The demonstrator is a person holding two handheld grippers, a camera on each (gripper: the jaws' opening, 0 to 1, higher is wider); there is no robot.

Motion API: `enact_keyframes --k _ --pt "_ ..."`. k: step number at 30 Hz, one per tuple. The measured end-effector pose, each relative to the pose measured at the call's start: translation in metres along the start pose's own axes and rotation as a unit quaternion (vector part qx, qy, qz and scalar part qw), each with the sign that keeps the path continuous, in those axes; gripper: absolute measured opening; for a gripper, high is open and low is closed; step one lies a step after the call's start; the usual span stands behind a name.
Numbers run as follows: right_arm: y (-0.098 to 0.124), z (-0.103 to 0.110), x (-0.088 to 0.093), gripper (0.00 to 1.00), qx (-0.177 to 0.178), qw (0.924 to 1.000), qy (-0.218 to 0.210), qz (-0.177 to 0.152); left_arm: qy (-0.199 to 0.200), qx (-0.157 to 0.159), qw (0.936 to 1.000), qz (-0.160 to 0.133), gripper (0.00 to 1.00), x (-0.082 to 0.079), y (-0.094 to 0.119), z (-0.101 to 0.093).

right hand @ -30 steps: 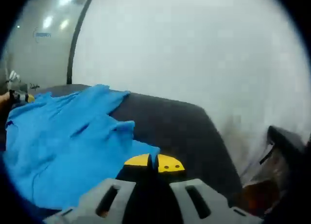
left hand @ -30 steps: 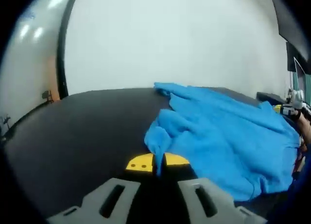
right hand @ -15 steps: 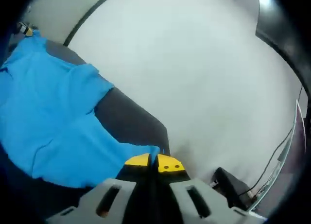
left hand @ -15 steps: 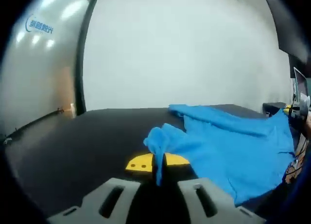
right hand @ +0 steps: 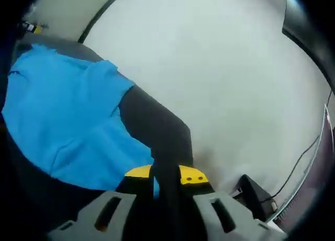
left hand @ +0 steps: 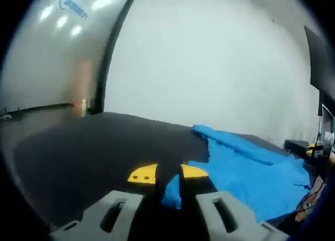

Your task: Spread out the cloth and fold it

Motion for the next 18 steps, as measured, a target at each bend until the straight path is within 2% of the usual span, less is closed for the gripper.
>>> enact_keyframes --k 2,3,7,8,10,11,12,14,15,17,18 --pt "0.008 -0.007 -0.001 0.26 0.006 0.9999 -0.004 -0.014 0.003 -0.007 1.0 -0.004 0.14 -0.005 0.006 0.003" --pt "0.01 -0.012 -0.002 0.28 0.021 0.9996 -0.01 -0.017 0.004 -0.012 0.9999 -0.007 0.14 -0.008 0.008 0.004" --pt "0.018 -0.027 -0.015 0.29 0.05 0.9975 -0.009 -0.049 0.039 -0.009 0.9974 -0.06 0.14 -0.028 0.01 0.001" --pt "0.019 -0.029 -0.022 0.28 0.056 0.9961 -0.006 -0.068 0.041 -0.009 0.9966 -0.071 0.14 -0.033 0.009 -0.002" --pt "0.021 -0.035 -0.043 0.27 0.059 0.9878 -0.036 -0.14 0.033 0.001 0.995 -0.094 0.14 -0.043 0.005 -0.012" --pt "0.021 -0.037 -0.055 0.27 0.056 0.9844 -0.04 -0.162 0.032 0.008 0.9942 -0.103 0.14 -0.047 0.002 -0.019" --pt "0.019 -0.039 -0.066 0.25 0.048 0.9832 -0.036 -0.172 0.031 0.014 0.9939 -0.105 0.14 -0.05 -0.003 -0.025" --pt "0.008 -0.034 -0.096 0.24 -0.004 0.9749 -0.058 -0.215 0.025 0.033 0.9939 -0.102 0.18 -0.054 -0.019 -0.039" --pt "0.003 -0.03 -0.107 0.24 -0.032 0.968 -0.075 -0.237 0.024 0.037 0.9938 -0.102 0.21 -0.057 -0.027 -0.04" --pt "-0.011 -0.022 -0.129 0.24 -0.084 0.9457 -0.123 -0.289 0.022 0.053 0.9927 -0.106 0.28 -0.063 -0.046 -0.053" --pt "-0.02 -0.015 -0.138 0.24 -0.114 0.9371 -0.137 -0.3 0.023 0.057 0.9925 -0.106 0.31 -0.066 -0.055 -0.059"
Point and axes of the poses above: the point that each gripper's makers call its tool centre point, and the gripper's own axes: y roughly backward along the fingers, z roughly to its left, x roughly out of its underside, the point moved 10 cm from there along y, roughly backward along the fingers, and after that the axes turned 2 degrees about z, right-handed, at the moved point
